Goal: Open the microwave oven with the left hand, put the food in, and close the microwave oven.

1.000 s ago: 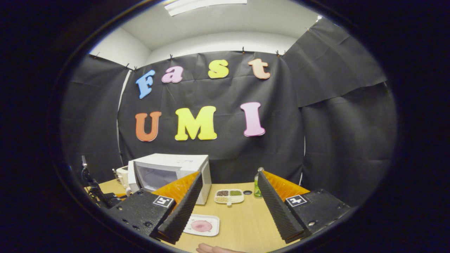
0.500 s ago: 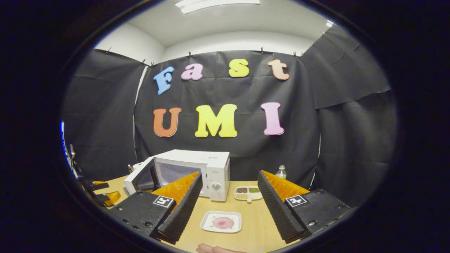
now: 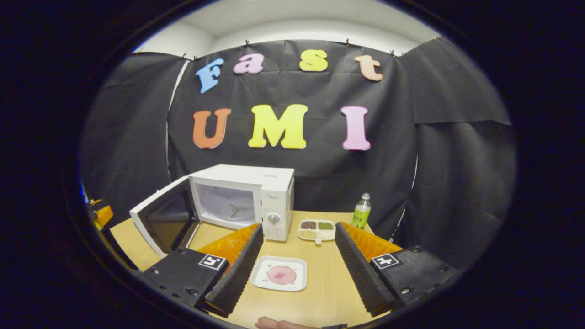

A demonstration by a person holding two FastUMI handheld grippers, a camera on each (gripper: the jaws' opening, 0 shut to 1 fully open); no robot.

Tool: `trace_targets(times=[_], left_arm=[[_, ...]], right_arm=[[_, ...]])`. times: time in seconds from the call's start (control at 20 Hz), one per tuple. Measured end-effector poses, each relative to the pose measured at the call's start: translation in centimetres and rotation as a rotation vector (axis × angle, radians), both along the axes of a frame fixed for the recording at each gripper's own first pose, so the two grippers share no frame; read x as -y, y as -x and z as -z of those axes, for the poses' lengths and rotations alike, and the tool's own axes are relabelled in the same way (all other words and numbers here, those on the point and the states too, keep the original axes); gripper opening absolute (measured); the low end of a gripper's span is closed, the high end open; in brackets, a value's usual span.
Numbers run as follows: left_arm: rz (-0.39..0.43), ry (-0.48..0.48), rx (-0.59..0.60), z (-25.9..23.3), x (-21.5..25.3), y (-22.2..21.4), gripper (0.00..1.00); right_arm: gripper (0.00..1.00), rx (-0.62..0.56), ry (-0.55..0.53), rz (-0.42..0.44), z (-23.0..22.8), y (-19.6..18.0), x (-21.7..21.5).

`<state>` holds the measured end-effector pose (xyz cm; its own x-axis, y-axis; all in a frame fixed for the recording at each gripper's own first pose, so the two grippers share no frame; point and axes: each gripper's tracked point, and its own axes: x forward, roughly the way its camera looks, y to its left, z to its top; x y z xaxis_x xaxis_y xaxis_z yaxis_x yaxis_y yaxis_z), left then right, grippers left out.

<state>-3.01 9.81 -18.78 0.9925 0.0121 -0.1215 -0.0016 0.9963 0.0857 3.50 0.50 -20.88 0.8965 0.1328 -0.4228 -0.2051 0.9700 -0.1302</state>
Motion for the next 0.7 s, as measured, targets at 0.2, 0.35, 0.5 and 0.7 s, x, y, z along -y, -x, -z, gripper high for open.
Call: trace_targets(times=[0.2, 0.35, 0.5, 0.7], left_arm=[[0.012, 0.004, 0.019, -2.2, 1.4, -1.5, 0.95], [-0.001, 0.009, 0.020, -2.9, 2.0, -2.7, 0.84], [-0.035, -0.017, 0.017, -3.5, 1.9, -3.5, 0.95], [-0.041, -0.020, 0.036, -3.9, 2.6, -4.0, 0.84]], right_arm=[[1.00, -0.248, 0.028, -0.017, 5.6, -2.9, 1.3], [0.93, -0.465, 0.025, -0.002, 10.8, -5.2, 2.4], [1.00, -0.696, 0.001, 0.004, 15.9, -6.1, 3.1], [0.80, -0.953, -0.020, 0.041, 21.6, -6.2, 4.1]])
